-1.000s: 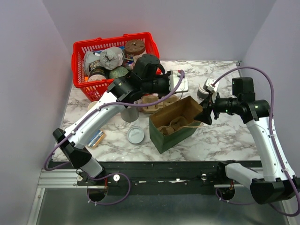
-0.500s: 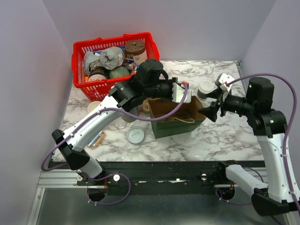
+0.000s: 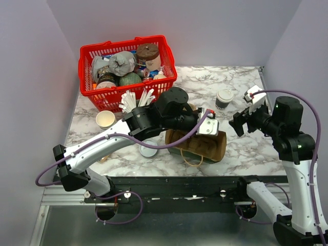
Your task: Pack the takeout coffee
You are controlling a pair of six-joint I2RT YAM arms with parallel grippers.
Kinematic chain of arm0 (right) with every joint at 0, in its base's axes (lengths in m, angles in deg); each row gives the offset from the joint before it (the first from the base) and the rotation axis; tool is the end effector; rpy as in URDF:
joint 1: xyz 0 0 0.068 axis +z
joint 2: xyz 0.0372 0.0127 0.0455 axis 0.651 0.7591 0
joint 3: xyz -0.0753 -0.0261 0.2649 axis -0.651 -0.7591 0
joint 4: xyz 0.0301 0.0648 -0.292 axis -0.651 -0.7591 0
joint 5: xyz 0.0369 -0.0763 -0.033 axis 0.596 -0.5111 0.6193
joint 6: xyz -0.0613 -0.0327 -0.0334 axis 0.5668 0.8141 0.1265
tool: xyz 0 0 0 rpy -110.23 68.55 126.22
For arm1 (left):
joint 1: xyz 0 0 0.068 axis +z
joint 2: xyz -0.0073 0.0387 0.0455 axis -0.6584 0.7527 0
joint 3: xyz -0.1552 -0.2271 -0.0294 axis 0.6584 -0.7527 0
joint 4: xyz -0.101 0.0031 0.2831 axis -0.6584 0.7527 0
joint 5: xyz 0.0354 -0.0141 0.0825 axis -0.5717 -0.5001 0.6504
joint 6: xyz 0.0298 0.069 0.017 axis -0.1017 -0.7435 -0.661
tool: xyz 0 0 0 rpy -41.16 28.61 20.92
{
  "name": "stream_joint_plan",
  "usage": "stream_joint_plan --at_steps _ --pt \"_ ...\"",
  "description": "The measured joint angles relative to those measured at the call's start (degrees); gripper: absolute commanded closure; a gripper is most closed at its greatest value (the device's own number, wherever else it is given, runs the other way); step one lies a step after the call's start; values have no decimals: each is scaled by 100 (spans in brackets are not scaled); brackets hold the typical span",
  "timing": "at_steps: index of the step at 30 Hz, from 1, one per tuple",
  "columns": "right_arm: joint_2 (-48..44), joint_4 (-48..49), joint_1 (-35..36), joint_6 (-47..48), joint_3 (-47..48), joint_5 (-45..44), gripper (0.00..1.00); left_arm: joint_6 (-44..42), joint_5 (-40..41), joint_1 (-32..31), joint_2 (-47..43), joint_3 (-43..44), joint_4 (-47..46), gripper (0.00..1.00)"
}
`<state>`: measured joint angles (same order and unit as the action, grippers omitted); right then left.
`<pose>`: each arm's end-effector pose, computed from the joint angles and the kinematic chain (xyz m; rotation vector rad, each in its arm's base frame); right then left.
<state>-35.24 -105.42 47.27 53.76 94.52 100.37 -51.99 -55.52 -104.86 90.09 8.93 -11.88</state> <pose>0.1879 0.0440 0.4161 -0.7136 1.8934 0.1748 0.1447 -0.3572 0.4513 1.6446 1.0752 -0.8072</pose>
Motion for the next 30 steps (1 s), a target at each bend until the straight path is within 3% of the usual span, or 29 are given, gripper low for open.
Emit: stream_joint_plan --at_steps 2,9,14,24,27,30 --pt "46 -234 -15 50 175 129 9 227 2 -9 -72 -122 -136 100" --pt "-9 -1016 -24 739 651 2081 16 424 120 -9 -138 -306 -328 100" --pt "455 -1368 -24 1207 632 2933 18 459 210 -9 -173 -306 -365 100" --pt "1519 -1233 92 1567 391 3445 26 415 496 -9 -304 -306 -409 100" --pt "1694 -1189 278 1620 391 3501 33 378 601 -9 -339 -306 -415 100" --pt "1755 -1113 577 1657 378 3499 48 374 636 7 -345 -306 -439 100"
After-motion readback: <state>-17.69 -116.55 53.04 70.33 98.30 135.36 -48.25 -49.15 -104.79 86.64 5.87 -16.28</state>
